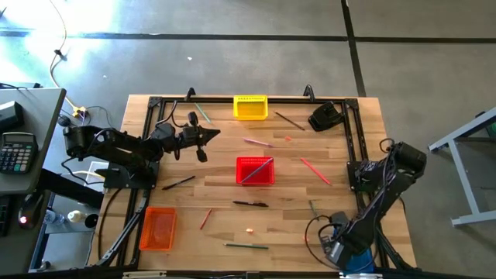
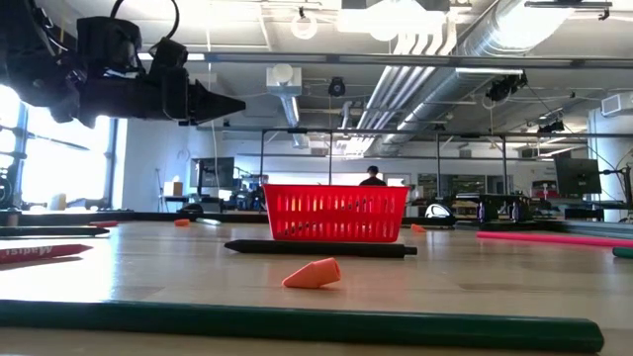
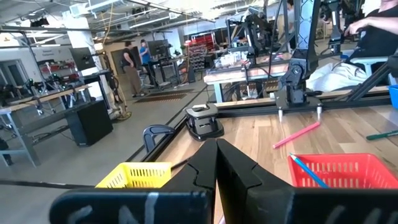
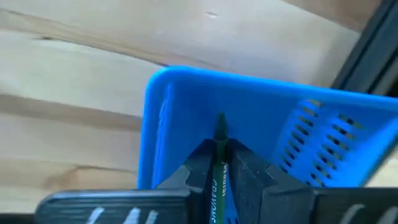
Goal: Sort crayons/erasers/pens/pencils in bins
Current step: Put the green crayon into the blue bin, then put the orange eraser into the orange bin
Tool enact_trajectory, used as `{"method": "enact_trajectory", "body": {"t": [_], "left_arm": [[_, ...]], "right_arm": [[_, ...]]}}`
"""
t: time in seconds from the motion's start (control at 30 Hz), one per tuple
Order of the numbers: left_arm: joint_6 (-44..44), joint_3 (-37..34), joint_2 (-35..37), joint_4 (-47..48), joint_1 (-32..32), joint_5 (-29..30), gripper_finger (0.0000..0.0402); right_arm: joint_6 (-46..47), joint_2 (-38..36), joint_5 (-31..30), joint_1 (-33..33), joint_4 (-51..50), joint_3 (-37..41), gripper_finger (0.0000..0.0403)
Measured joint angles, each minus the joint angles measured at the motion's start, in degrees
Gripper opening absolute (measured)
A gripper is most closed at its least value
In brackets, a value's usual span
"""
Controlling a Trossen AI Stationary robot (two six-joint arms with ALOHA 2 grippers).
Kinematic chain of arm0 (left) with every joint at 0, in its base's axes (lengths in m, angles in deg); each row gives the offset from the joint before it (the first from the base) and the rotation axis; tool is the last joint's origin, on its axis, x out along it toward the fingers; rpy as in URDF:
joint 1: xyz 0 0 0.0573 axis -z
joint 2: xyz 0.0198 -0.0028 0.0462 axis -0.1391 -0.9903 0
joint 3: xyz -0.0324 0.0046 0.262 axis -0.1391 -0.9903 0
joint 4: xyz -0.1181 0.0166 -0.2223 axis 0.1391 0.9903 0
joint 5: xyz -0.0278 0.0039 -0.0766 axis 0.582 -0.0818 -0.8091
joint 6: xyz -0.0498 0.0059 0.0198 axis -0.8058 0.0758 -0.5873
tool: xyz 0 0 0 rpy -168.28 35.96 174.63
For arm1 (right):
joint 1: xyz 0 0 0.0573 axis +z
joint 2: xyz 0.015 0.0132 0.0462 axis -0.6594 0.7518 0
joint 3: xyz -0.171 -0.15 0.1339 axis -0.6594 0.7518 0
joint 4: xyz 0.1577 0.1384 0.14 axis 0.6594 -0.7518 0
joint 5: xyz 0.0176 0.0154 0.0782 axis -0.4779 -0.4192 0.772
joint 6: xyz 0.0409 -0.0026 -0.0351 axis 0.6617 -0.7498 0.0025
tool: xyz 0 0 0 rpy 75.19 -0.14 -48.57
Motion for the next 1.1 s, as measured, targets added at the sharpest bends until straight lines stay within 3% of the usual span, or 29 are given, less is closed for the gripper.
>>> {"method": "enact_trajectory", "body": {"t": [0.4, 0.7, 0.83, 0.97, 1.1], "left_arm": [[0.02, 0.02, 0.00, -0.18, 0.00, 0.00, 0.0000], [0.07, 0.02, 0.00, -0.14, 0.00, 0.00, 0.0000], [0.23, 0.02, 0.00, -0.13, 0.00, 0.00, 0.0000], [0.59, 0.04, 0.00, -0.12, 0.00, 0.00, 0.0000], [0.15, 0.38, 0.00, 0.08, 0.00, -0.03, 0.0000]], "right_arm": [[0.03, -0.02, 2.04, -0.02, 5.49, 3.83, 0.0039], [-0.81, -0.77, 7.31, -0.74, 3.68, 0.28, 0.0109], [-4.60, -2.62, 7.16, -2.18, -2.81, -4.00, 0.0111], [-8.99, -5.07, 0.49, -3.18, -10.98, -9.53, 0.0067], [-12.97, -8.58, -15.56, -3.32, -14.64, -11.86, 0.0009]]}}
